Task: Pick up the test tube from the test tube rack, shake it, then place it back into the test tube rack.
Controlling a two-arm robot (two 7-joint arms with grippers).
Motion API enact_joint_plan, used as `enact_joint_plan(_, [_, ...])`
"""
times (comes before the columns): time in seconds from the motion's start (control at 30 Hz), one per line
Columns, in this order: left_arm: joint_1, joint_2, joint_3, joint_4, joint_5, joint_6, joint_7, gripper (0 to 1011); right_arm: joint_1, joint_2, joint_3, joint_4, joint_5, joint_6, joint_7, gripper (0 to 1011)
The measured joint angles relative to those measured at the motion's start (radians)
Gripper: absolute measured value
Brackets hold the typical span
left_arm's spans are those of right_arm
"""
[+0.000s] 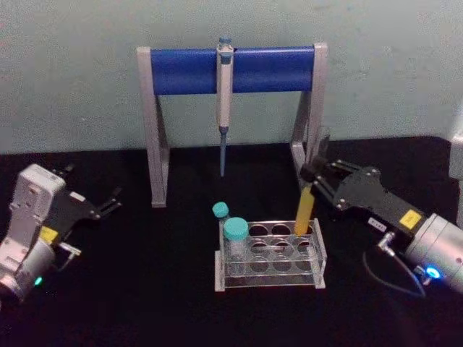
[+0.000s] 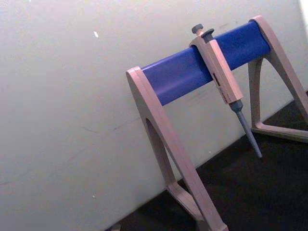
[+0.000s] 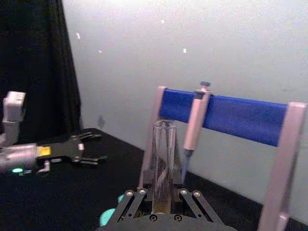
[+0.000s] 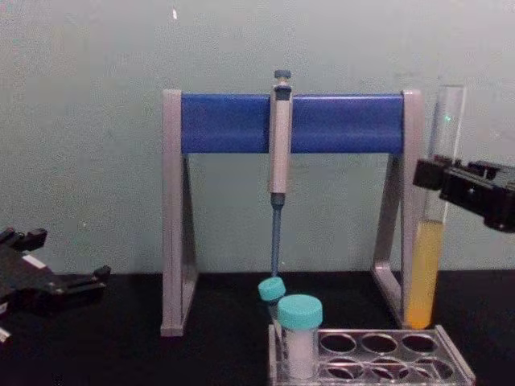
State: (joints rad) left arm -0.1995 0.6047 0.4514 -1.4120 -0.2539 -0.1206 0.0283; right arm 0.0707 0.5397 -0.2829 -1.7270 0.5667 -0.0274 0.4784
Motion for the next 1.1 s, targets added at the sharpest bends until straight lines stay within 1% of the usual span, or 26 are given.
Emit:
enact_joint_plan(0.2, [0.000,0.000,0.000,0.000,0.000,0.000,0.000,1009,0.003,-0.001,-0.027,-0.008,0.007,0.004,0.018,222])
enact_joint_plan(0.3, [0.000,0.000,0.000,0.000,0.000,0.000,0.000,1010,0.018,-0.008,-0.047,-0.005,0.007,0.005,0.025,222])
enact_joint_plan(0.43, [0.000,0.000,0.000,0.000,0.000,0.000,0.000,1010,0.050,-0.024,-0.074,0.017,0.005,0.008,0.030,222])
enact_joint_plan(0.53, [0.000,0.000,0.000,0.000,0.000,0.000,0.000,1010,0.067,-0.033,-0.086,0.030,0.003,0.010,0.030,222])
enact_joint_plan(0.63, [0.000,0.000,0.000,0.000,0.000,0.000,0.000,1010,0.097,-0.051,-0.100,0.060,-0.001,0.011,0.028,222])
enact_joint_plan(0.9, [0.000,0.000,0.000,0.000,0.000,0.000,0.000,1010,0.158,-0.089,-0.113,0.130,-0.011,0.001,0.016,222])
enact_joint_plan(1.0, [0.000,0.000,0.000,0.000,0.000,0.000,0.000,1010,0.179,-0.099,-0.112,0.156,-0.016,-0.003,0.009,222])
enact_joint_plan(1.1, [0.000,0.000,0.000,0.000,0.000,0.000,0.000,1010,0.191,-0.104,-0.102,0.176,-0.020,-0.008,-0.004,222])
